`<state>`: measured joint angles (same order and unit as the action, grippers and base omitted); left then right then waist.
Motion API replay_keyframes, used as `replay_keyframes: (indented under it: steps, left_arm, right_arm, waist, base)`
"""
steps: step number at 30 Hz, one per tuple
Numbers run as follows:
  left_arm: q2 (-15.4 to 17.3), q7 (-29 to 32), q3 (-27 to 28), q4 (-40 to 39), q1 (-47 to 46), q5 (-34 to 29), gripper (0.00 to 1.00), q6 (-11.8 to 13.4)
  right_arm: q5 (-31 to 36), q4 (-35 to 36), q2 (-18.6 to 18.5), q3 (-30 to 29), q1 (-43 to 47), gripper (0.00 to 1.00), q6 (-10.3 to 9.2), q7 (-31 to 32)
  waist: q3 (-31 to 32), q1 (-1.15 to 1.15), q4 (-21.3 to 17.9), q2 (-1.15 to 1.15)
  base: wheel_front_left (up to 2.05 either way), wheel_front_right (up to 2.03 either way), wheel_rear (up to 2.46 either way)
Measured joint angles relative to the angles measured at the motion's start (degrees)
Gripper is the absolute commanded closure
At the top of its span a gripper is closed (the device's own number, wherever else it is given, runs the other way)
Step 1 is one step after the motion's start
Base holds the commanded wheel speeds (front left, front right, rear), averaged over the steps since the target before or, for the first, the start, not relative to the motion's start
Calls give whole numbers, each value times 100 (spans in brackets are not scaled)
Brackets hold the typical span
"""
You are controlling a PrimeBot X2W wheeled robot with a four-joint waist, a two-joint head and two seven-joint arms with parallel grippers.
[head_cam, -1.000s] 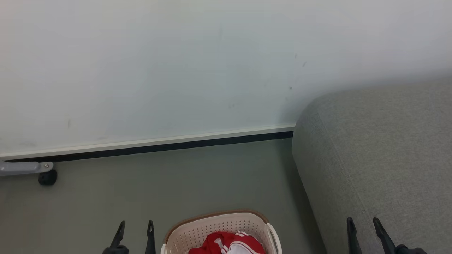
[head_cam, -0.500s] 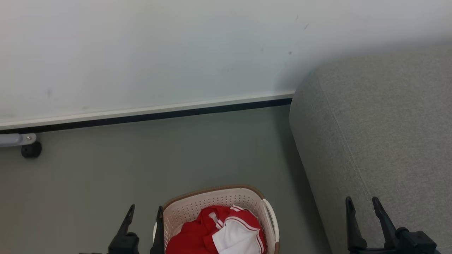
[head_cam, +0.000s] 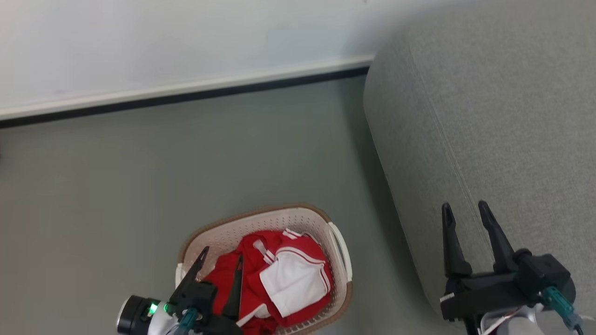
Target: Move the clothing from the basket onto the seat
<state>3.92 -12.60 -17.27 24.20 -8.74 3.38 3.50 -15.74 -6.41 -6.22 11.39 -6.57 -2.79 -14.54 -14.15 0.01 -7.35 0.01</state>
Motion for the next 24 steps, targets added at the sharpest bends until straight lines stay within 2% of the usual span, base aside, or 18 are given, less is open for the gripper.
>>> replay_keyframes:
  steps: [15,24]
  left_arm:
    - [5,478,-326,879,-1030,-371,0,-202]
    - [147,744,-347,1272,-1517,-466,0,-261]
  right_arm:
    - [24,16,142,194,-890,0,176,-16]
    - [64,136,229,398,-1450,0,267,-16]
  waist:
    - [-1112,0,-481,0]
    - [-1790,0,-794,1]
  base:
    - [0,0,0]
    - [0,0,0]
